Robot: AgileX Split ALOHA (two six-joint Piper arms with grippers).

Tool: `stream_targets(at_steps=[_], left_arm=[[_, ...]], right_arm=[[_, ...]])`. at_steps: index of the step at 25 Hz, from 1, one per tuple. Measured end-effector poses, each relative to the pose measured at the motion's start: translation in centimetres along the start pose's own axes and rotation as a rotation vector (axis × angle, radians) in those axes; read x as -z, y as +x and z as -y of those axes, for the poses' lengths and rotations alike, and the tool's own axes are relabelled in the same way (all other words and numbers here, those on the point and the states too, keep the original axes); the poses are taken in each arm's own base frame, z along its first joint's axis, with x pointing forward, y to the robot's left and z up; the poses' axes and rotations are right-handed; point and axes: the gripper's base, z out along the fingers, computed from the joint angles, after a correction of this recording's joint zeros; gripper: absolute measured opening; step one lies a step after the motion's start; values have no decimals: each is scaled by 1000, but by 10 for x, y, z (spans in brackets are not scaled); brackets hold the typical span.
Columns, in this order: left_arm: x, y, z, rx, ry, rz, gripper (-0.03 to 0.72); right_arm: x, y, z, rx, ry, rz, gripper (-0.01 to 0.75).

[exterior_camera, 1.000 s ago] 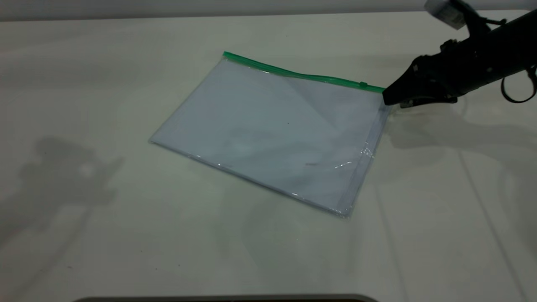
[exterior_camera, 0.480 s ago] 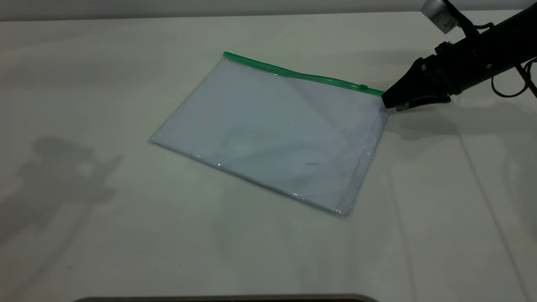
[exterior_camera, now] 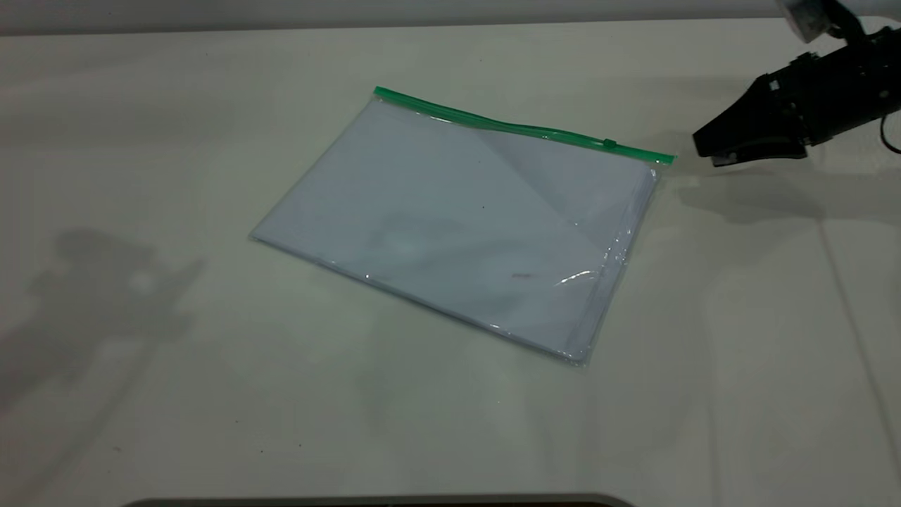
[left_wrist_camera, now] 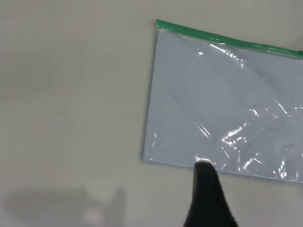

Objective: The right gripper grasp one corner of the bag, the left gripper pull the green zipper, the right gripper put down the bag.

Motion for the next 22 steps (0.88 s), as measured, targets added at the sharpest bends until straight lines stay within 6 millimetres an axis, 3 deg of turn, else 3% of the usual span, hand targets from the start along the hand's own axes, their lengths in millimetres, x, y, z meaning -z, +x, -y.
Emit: stream_targets(at_steps=[7, 17, 22], left_arm=[[0, 0, 0, 0, -5, 4, 555], [0, 0, 0, 0, -5, 4, 555], [0, 0, 0, 0, -5, 4, 555]], right_arm=[[-35, 13, -1, -57, -53, -10, 440], [-71, 3, -24, 5, -39, 9, 433], [-75, 3, -27, 15, -37, 4, 333]])
